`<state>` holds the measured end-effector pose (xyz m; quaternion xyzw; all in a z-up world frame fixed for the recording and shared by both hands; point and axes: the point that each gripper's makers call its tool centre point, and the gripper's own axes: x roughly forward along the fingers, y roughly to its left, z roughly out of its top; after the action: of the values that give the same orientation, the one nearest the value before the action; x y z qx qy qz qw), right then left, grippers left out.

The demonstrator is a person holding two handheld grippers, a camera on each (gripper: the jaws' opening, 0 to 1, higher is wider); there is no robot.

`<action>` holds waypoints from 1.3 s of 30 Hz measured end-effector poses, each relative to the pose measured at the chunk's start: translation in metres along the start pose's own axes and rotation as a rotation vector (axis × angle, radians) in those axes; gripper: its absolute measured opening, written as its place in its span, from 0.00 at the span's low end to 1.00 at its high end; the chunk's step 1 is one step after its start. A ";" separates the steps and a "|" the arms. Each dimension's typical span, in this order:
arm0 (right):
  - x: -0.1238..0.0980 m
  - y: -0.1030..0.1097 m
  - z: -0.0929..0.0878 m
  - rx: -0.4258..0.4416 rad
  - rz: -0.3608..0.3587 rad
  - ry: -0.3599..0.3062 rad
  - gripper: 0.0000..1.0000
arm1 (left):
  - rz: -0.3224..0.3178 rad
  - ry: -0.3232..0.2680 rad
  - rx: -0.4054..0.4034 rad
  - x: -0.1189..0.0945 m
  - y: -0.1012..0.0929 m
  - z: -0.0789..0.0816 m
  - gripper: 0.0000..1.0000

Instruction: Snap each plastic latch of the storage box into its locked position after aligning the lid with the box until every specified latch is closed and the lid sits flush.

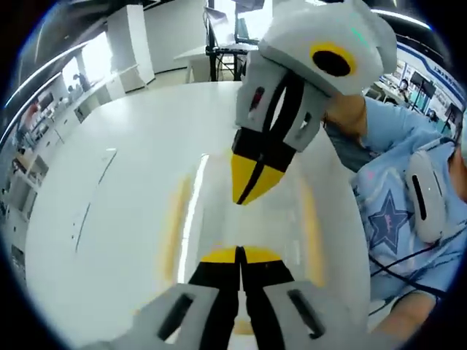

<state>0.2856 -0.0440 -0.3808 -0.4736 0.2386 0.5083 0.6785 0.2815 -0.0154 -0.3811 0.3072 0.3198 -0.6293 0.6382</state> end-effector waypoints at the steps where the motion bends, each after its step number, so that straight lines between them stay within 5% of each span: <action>1: 0.000 0.000 -0.001 -0.013 0.001 0.017 0.00 | 0.003 0.003 -0.005 -0.001 0.000 -0.001 0.00; 7: 0.006 0.004 0.003 -0.115 0.034 0.115 0.00 | 0.002 -0.018 -0.044 0.000 -0.001 -0.002 0.00; 11: 0.009 0.005 0.006 -0.063 0.073 0.165 0.00 | 0.105 -0.097 -0.043 -0.004 0.013 -0.004 0.00; 14: 0.012 0.007 0.008 -0.093 0.101 0.183 0.00 | 0.122 -0.170 -0.063 -0.008 0.012 -0.007 0.00; 23: 0.021 0.012 0.018 -0.173 0.171 0.319 0.00 | 0.247 -0.215 -0.074 -0.023 0.018 -0.024 0.00; 27: 0.019 0.011 0.016 -0.209 0.167 0.331 0.00 | 0.277 -0.241 -0.071 -0.028 0.018 -0.031 0.00; 35: 0.019 0.007 0.014 -0.192 0.163 0.337 0.00 | 0.339 -0.407 -0.032 -0.035 0.012 -0.037 0.00; 39: 0.020 0.008 0.014 -0.208 0.164 0.354 0.00 | 0.360 -0.438 -0.045 -0.042 0.014 -0.047 0.00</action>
<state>0.2839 -0.0219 -0.3938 -0.6017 0.3382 0.4926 0.5300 0.2938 0.0476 -0.3761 0.2016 0.1284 -0.5499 0.8003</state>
